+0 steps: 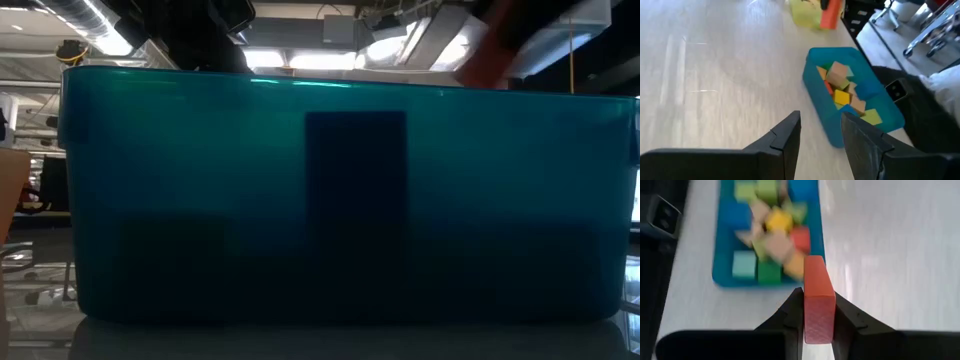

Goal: Sort blocks by size
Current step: Put the orange rectangular block into the yellow bin

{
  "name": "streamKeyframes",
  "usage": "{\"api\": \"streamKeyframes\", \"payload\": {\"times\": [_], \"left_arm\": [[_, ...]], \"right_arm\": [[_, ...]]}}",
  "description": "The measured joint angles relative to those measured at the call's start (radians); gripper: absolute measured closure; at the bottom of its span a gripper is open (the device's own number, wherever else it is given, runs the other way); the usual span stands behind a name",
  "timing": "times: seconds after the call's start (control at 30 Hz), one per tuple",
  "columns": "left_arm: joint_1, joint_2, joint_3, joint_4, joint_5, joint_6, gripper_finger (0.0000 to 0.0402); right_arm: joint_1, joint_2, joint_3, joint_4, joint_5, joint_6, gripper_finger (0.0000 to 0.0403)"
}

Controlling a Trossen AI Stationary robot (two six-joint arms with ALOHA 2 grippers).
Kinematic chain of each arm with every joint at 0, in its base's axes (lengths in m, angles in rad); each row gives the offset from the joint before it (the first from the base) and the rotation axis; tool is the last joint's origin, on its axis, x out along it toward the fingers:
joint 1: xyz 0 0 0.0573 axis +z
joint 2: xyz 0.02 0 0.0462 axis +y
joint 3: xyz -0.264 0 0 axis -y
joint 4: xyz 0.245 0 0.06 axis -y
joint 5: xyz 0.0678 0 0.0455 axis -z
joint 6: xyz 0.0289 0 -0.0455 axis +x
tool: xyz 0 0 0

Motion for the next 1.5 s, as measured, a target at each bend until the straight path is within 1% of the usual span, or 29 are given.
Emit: {"api": "streamKeyframes", "payload": {"times": [0.07,0.13,0.2,0.3,0.37,0.53,0.63,0.7,0.83,0.97,1.0,1.13,1.17,1.23,1.37,1.5], "left_arm": [[0.0,0.0,0.0,-0.002,-0.004,0.013,0.0274],[0.0,0.0,0.0,-0.002,-0.004,0.024,0.0274],[0.0,0.0,0.0,-0.004,-0.004,0.047,0.0274],[0.0,0.0,0.0,-0.004,-0.004,0.07,0.0274],[0.0,0.0,0.0,-0.004,-0.004,0.07,0.0274],[0.0,0.0,0.0,-0.002,-0.004,0.07,0.0274],[0.0,0.0,0.0,-0.003,-0.004,0.066,0.0274],[0.0,0.0,0.0,-0.003,-0.004,0.065,0.0274],[0.0,0.0,0.0,-0.005,-0.004,0.067,0.0274],[0.0,0.0,0.0,-0.005,-0.004,0.075,0.0274],[0.0,0.0,0.0,-0.005,-0.004,0.075,0.0274],[0.0,0.0,0.0,-0.013,-0.004,0.075,0.0274],[0.0,0.0,0.0,-0.016,-0.004,0.074,0.0274],[0.0,0.0,0.0,-0.016,-0.004,0.061,0.0274],[0.0,0.0,0.0,-0.016,-0.004,0.063,0.0274],[0.0,0.0,0.0,-0.015,-0.004,0.061,0.0274]], "right_arm": [[0.032,0.0,0.0,-0.096,-0.005,0.151,0.0342],[0.064,0.0,0.0,-0.191,-0.043,0.283,0.0342],[0.101,0.0,0.0,-0.229,-0.056,0.371,0.0341],[0.162,-0.013,0.0,-0.267,-0.041,0.485,0.0341],[0.192,-0.023,0.0,-0.305,-0.057,0.58,0.0341],[0.274,-0.05,0.0,-0.424,-0.092,0.837,0.0341],[0.326,-0.067,0.0,-0.54,-0.095,1.013,0.0341],[0.358,-0.074,0.0,-0.568,-0.107,1.105,0.0341],[0.407,-0.08,0.0,-0.568,-0.12,1.218,0.0341],[0.434,-0.081,0.0,-0.565,-0.123,1.297,0.0341],[0.438,-0.08,0.0,-0.569,-0.146,1.33,0.0341],[0.435,-0.08,0.0,-0.585,-0.34,1.44,0.0341],[0.435,-0.08,0.0,-0.585,-0.37,1.465,0.0341],[0.435,-0.08,0.0,-0.569,-0.397,1.51,0.0341],[0.435,-0.08,0.0,-0.523,-0.39,1.544,0.0339],[0.435,-0.075,0.0,-0.538,-0.322,1.54,0.0323]]}}
